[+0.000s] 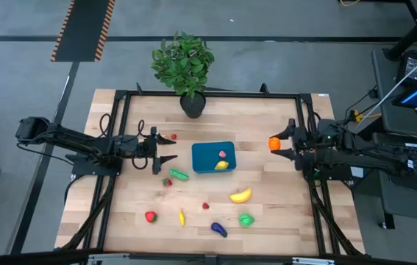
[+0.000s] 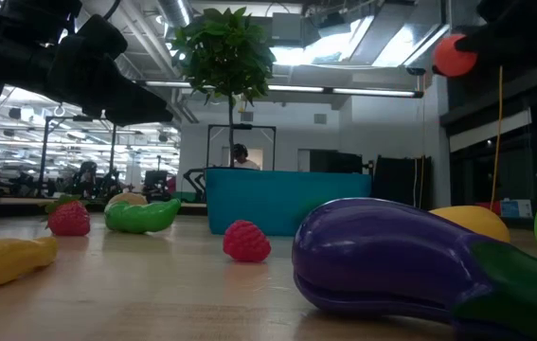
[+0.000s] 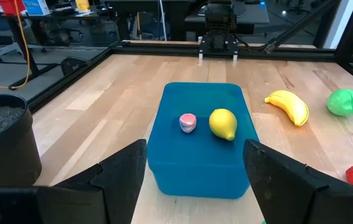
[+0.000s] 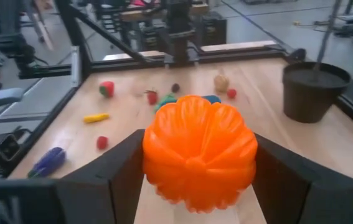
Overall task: Pick and placing Produce into tupperware
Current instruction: Put the tangerine into the blue bin
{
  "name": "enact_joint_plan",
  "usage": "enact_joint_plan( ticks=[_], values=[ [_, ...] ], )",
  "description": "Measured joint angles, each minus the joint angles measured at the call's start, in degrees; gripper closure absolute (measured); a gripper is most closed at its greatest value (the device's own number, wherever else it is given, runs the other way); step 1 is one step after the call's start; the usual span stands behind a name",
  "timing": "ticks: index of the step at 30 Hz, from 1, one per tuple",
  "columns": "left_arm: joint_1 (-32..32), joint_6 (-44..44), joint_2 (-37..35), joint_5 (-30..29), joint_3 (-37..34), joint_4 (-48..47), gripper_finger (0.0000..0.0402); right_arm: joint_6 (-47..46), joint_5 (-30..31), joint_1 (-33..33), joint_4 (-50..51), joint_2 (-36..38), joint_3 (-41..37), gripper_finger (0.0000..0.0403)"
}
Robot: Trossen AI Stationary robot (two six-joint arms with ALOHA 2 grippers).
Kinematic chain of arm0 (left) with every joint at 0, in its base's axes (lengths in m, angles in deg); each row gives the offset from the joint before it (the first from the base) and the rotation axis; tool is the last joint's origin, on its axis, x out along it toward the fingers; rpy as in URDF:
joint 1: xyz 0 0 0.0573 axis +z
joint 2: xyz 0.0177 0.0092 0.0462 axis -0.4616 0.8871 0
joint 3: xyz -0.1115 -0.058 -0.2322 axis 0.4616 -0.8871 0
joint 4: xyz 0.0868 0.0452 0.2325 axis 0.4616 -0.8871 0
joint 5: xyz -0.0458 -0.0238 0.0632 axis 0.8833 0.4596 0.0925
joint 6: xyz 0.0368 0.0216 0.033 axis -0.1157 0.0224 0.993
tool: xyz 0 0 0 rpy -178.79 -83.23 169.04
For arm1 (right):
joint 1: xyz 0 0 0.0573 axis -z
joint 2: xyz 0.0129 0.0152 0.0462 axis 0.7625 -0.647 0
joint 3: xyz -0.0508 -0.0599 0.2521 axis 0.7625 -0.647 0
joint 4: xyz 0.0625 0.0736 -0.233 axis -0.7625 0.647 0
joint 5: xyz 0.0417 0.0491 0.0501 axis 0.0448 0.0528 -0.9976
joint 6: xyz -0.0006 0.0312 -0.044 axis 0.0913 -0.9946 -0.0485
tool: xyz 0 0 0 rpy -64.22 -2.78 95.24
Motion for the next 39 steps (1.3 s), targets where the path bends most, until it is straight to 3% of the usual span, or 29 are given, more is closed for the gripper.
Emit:
enact_joint_plan(
  ticks=[13,39],
  values=[
    [0.00,0.02,-0.01,0.00,0.00,-0.04,0.0140,-0.22,-0.67,0.00,-1.03,-1.14,0.00,0.0160],
    [-0.02,0.03,-0.01,0.02,0.00,-0.09,0.0140,-1.16,-2.02,-0.02,-6.78,-22.31,3.78,0.0160]
  ],
)
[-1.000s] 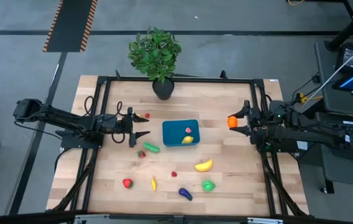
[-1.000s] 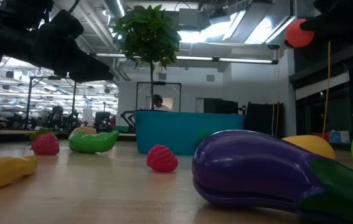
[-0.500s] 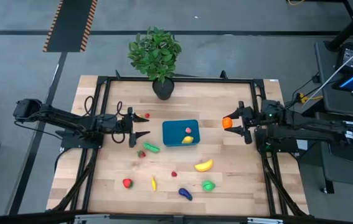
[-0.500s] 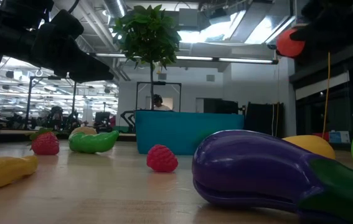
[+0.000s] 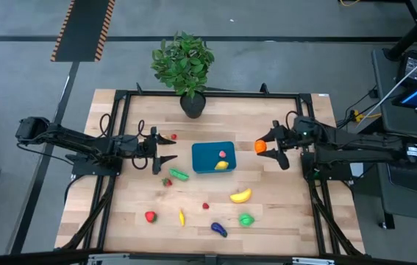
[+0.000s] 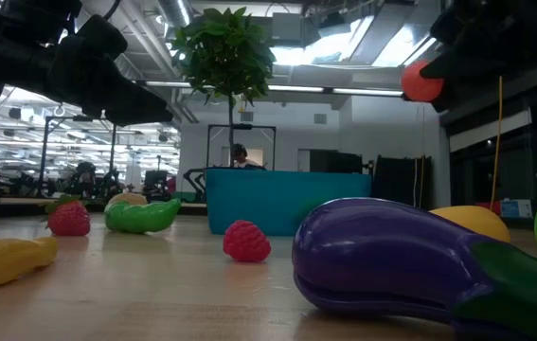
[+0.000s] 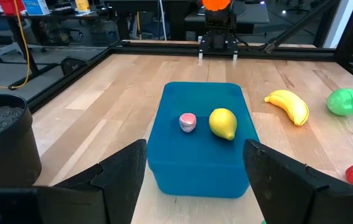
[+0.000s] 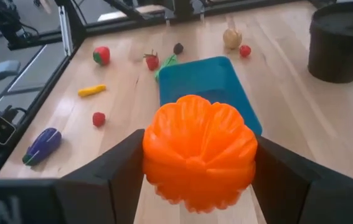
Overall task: Pick and placing Produce into tupperware
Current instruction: Put the tangerine into the blue bin
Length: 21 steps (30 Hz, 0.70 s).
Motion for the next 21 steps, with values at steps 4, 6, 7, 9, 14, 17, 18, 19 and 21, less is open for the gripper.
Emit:
enact_joint_plan(
  ticks=[4,6,7,9,14,17,18,19,21],
  values=[
    [0.00,0.01,0.01,0.00,0.00,0.00,0.0140,1.00,-0.17,-0.02,0.03,-3.72,1.52,0.0160],
    [0.00,0.01,0.01,0.00,0.00,-0.15,0.0140,1.15,-0.17,-0.02,0.01,-5.41,2.34,0.0160],
    [0.00,0.01,-0.01,0.00,0.00,-0.41,0.0140,1.25,-0.17,-0.02,0.01,-6.28,2.83,0.0160],
    [0.00,0.00,-0.01,0.00,0.00,-0.75,0.0140,1.36,-0.30,-0.04,0.01,-7.92,3.96,0.0160],
    [0.00,0.01,-0.01,0.00,0.00,-0.85,0.0140,2.88,-1.71,-0.07,-2.08,-12.53,6.40,0.0160],
    [0.00,0.04,-0.01,0.00,0.00,-0.85,0.0140,4.33,-2.93,-0.07,-3.82,-15.56,7.21,0.0160],
    [0.00,0.04,-0.01,0.00,0.00,-0.85,0.0140,4.46,-3.07,-0.07,-4.73,-16.64,7.41,0.0160],
    [0.00,0.04,-0.01,0.00,0.00,-0.85,0.0140,4.54,-3.18,-0.07,-5.71,-17.72,7.71,0.0160],
    [0.00,0.04,-0.01,0.00,0.00,-0.86,0.0140,5.46,-3.63,-0.07,-7.08,-19.77,8.56,0.0160]
  ],
)
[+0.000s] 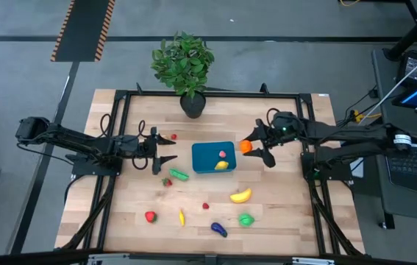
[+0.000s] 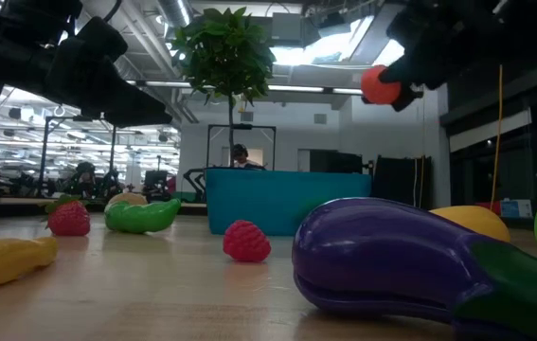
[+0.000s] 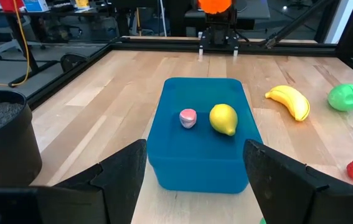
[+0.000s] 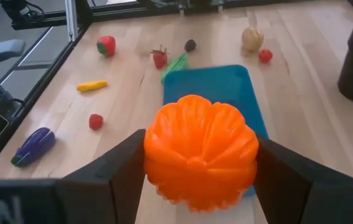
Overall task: Pick and placing Produce into tupperware
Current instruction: Put the tangerine into the blue bin
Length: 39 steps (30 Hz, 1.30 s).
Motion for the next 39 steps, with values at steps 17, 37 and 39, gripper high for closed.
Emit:
enact_joint_plan(
  ticks=[17,37,39],
  values=[
    [0.01,0.02,0.00,0.00,0.00,-0.32,0.0140,4.49,-0.99,-0.15,2.92,-14.44,11.41,0.0160],
    [0.00,-0.04,0.00,0.02,0.00,-2.37,0.0140,10.76,-2.24,-0.15,32.55,-29.38,33.83,0.0160],
    [0.00,-0.04,0.00,0.02,0.00,-2.37,0.0140,10.98,-1.73,-0.15,33.00,-30.36,34.59,0.0160]
  ],
)
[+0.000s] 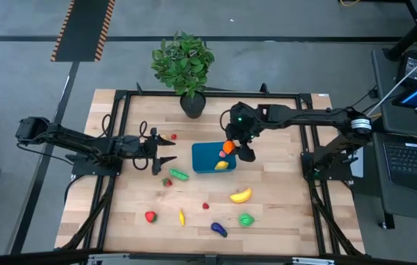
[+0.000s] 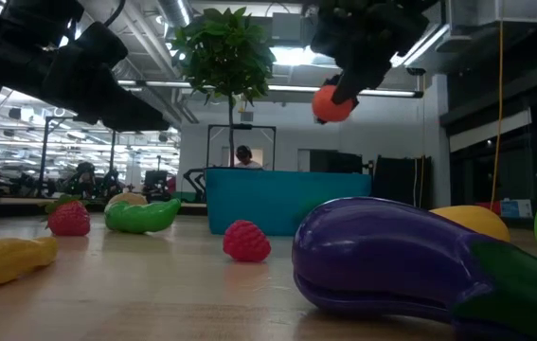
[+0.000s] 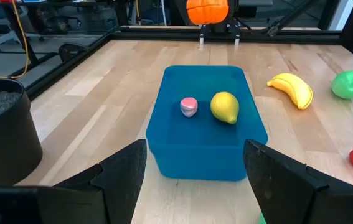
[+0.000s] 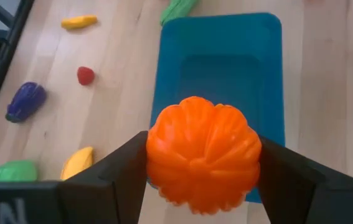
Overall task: Pick and placing Produce into tupperware
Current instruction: Put the tangerine into the blue bin
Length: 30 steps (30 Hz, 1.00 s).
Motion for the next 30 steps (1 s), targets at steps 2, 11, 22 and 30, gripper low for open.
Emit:
enact_joint_plan(
  ticks=[2,11,22,30],
  values=[
    [0.00,0.02,0.00,0.00,0.00,0.00,0.0140,0.06,1.40,0.00,0.37,-0.49,0.07,0.0160],
    [0.00,0.02,0.02,0.00,0.00,-0.11,0.0140,1.42,2.03,-0.07,-4.74,-4.35,0.15,0.0160],
    [0.01,0.02,0.00,0.00,0.00,-0.14,0.0140,2.71,1.83,-0.08,-7.09,-7.22,0.15,0.0160],
    [0.00,0.00,0.00,0.00,0.00,-0.15,0.0140,4.37,1.86,-0.94,-10.05,-8.49,0.15,0.0160]
  ],
)
